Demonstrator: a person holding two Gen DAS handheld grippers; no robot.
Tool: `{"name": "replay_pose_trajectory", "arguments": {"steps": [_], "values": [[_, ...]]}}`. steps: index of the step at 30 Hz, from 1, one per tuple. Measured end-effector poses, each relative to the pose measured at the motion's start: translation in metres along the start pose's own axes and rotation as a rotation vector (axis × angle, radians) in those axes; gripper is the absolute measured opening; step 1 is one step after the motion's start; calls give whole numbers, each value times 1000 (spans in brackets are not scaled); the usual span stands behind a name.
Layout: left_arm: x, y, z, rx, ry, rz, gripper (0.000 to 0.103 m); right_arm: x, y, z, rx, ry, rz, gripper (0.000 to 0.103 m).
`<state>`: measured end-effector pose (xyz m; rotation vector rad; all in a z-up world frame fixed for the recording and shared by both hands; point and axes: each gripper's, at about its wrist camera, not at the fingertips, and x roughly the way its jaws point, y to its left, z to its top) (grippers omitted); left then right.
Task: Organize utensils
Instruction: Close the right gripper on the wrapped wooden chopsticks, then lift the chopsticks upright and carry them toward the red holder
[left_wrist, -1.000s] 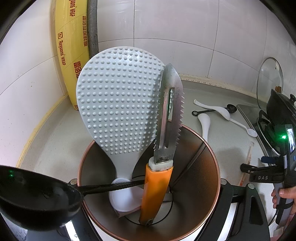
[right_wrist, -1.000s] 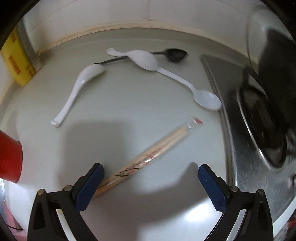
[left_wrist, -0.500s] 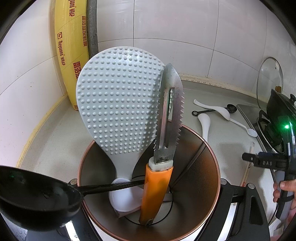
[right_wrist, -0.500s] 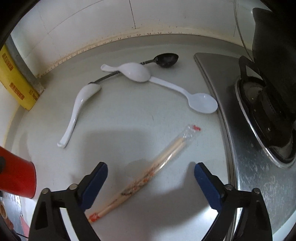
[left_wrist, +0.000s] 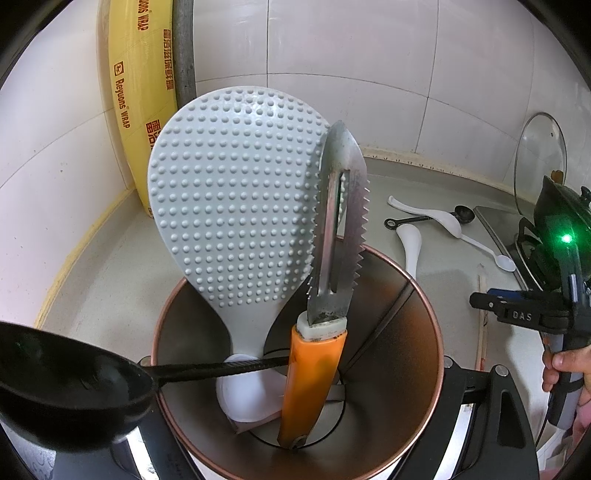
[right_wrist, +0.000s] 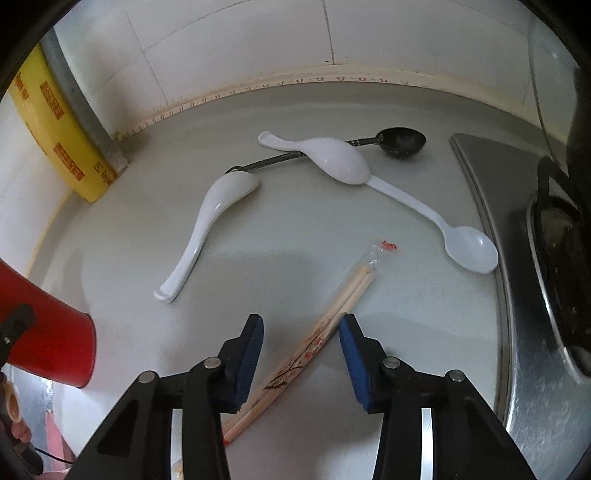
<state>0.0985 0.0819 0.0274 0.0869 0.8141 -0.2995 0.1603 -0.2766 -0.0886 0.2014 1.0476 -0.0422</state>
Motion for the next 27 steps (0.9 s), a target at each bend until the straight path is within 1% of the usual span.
{"name": "replay_pose_trajectory", "arguments": {"steps": [3, 5, 8, 9, 10, 14, 16, 18, 27], "values": [[3, 1, -1, 0, 3, -1, 90, 9, 1, 12, -24, 15, -48, 38], [3, 2, -1, 1, 3, -2, 90, 15, 1, 19, -31, 23, -61, 35], [3, 4, -1, 1, 3, -5, 90, 19, 9, 25, -79, 19, -81, 30], [3, 4, -1, 1, 3, -5, 90, 21, 13, 26, -102, 19, -89, 26], [4, 3, -1, 0, 4, -4, 90, 22, 17, 27, -119, 20, -88, 23], [3, 4, -1, 0, 3, -4, 90, 24, 32, 27, -177, 27, -48, 17], [3, 4, -1, 0, 4, -4, 90, 24, 35, 26, -183, 30, -31, 13], [4, 4, -1, 0, 3, -4, 90, 22, 35, 26, -168, 31, -2, 12], [4, 4, -1, 2, 4, -5, 90, 8, 27, 24, -143, 17, 27, 12]]}}
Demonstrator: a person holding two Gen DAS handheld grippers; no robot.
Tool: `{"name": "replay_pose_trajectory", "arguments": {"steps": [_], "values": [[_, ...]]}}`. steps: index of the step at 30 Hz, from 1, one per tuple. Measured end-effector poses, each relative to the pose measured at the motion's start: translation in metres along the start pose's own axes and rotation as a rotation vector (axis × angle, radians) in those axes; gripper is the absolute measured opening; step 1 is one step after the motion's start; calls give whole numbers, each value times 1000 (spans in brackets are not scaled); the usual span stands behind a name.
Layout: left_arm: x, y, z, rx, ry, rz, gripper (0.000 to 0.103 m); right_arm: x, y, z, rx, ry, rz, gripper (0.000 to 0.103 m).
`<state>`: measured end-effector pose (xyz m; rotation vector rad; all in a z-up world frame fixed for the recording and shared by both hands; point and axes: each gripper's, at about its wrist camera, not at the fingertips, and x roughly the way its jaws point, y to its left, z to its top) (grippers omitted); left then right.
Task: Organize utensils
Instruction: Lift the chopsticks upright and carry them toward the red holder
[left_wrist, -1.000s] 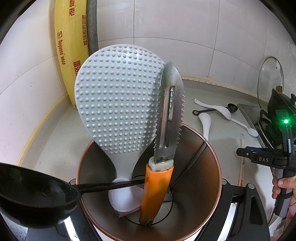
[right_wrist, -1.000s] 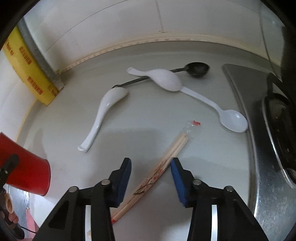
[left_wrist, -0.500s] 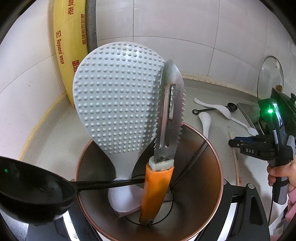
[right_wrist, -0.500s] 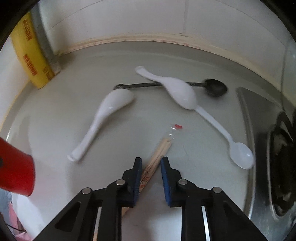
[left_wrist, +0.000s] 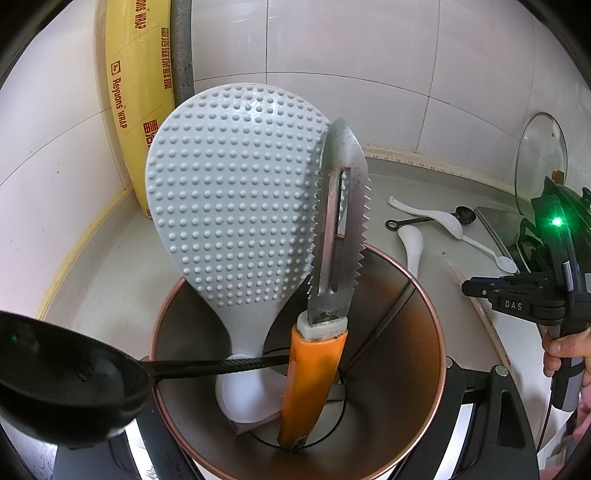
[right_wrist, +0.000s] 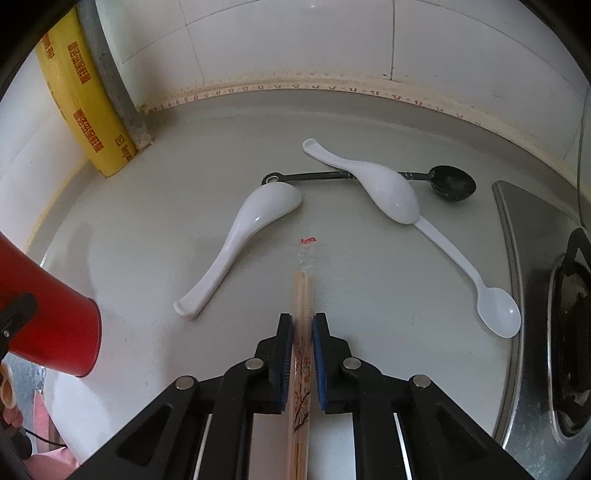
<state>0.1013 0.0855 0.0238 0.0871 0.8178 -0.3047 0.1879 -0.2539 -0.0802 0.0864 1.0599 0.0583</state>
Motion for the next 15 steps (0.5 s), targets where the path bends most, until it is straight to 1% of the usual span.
{"name": "replay_pose_trajectory", "arguments": {"steps": [9, 15], "values": [[3, 0, -1, 2, 9, 5, 90, 10, 1, 3, -5, 53, -6, 12], [4, 0, 0, 1, 10, 6, 90, 18, 9, 13, -38, 99, -57, 13]]}}
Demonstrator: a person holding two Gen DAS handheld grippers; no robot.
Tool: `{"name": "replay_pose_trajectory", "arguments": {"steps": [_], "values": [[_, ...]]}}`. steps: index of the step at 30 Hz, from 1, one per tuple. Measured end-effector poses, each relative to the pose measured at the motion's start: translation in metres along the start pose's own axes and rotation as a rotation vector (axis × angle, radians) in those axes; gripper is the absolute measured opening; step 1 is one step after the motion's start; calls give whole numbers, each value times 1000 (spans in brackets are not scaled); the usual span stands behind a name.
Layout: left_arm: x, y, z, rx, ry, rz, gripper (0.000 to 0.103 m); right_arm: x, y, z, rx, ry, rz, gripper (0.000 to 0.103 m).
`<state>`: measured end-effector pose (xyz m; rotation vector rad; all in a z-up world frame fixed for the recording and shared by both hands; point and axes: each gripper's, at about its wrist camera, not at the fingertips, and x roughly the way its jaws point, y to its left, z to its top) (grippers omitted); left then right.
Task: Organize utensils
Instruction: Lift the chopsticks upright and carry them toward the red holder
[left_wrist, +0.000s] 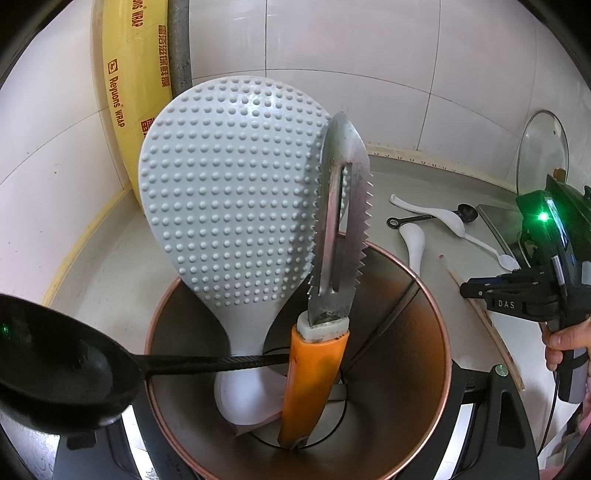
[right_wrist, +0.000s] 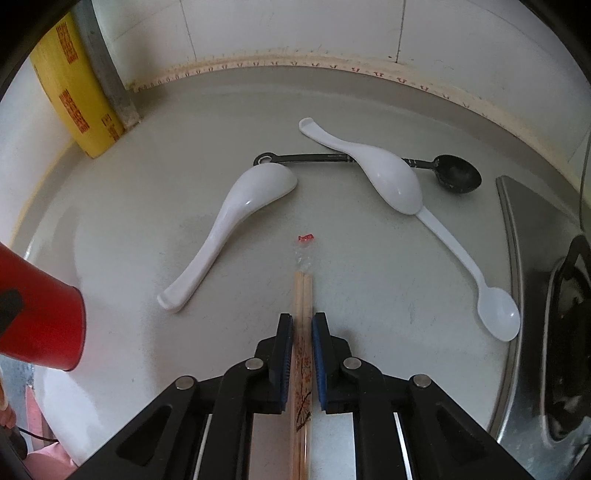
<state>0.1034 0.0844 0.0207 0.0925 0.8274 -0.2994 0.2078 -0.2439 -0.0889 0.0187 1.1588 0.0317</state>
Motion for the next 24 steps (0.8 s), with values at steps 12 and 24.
{"name": "replay_pose_trajectory", "arguments": {"steps": [12, 24], "values": [[0, -1, 0, -1, 3, -2, 90, 10, 10, 16, -26, 31, -37, 12], [0, -1, 0, -1, 3, -2, 90, -50, 0, -7, -15, -148, 50, 12]]}}
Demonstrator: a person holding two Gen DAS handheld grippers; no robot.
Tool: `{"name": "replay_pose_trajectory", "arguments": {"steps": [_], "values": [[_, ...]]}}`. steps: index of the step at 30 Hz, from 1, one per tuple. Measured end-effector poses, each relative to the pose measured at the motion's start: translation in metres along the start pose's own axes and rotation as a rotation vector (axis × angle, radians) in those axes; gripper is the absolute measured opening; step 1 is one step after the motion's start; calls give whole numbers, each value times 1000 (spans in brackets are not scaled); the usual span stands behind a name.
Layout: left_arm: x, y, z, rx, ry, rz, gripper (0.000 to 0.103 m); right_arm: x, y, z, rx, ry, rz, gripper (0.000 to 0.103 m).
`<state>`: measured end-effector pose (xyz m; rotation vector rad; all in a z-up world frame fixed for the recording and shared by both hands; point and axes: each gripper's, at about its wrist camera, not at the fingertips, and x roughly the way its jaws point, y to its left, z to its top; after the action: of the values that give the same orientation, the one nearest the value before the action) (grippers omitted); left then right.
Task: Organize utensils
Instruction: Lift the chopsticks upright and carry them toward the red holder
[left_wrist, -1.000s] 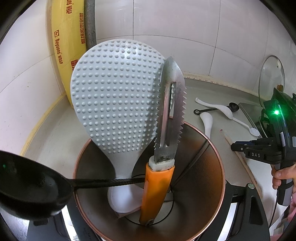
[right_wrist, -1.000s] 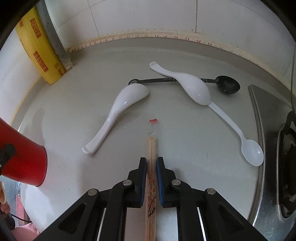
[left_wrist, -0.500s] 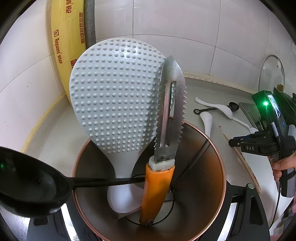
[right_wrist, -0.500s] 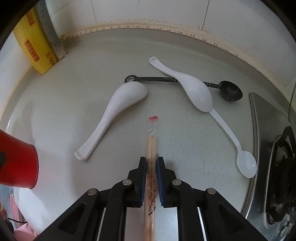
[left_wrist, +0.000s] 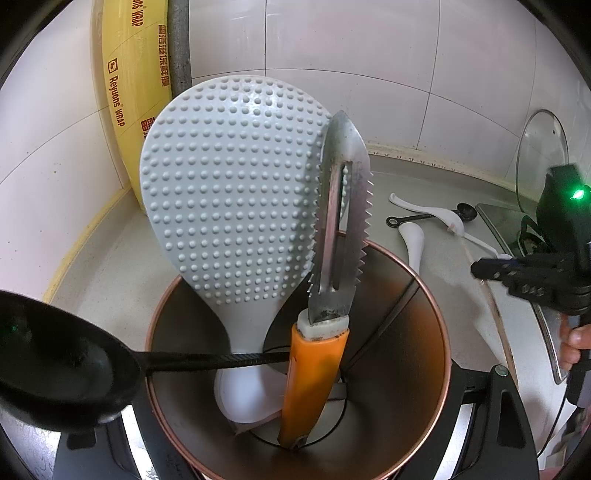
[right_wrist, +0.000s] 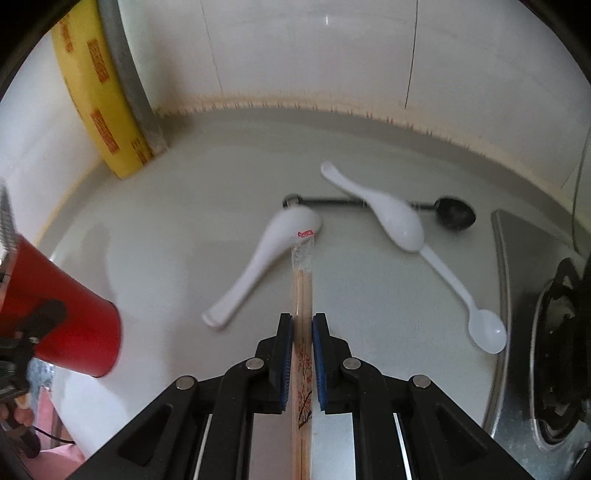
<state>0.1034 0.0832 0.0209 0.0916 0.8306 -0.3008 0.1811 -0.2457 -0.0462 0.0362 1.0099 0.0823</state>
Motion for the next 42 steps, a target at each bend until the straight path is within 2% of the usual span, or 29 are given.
{"name": "replay_pose_trajectory", "arguments": {"steps": [12, 24, 34, 42], "values": [[0, 0, 0, 0, 1, 0, 90, -70, 25, 17, -19, -211, 44, 12], [0, 0, 0, -2, 1, 1, 90, -103, 49, 29, -57, -314, 69, 12], [0, -1, 0, -4, 1, 3, 90, -122, 64, 34, -94, -358, 86, 12], [0, -2, 0, -6, 1, 5, 90, -164, 84, 48, -154, -458, 154, 12]]}}
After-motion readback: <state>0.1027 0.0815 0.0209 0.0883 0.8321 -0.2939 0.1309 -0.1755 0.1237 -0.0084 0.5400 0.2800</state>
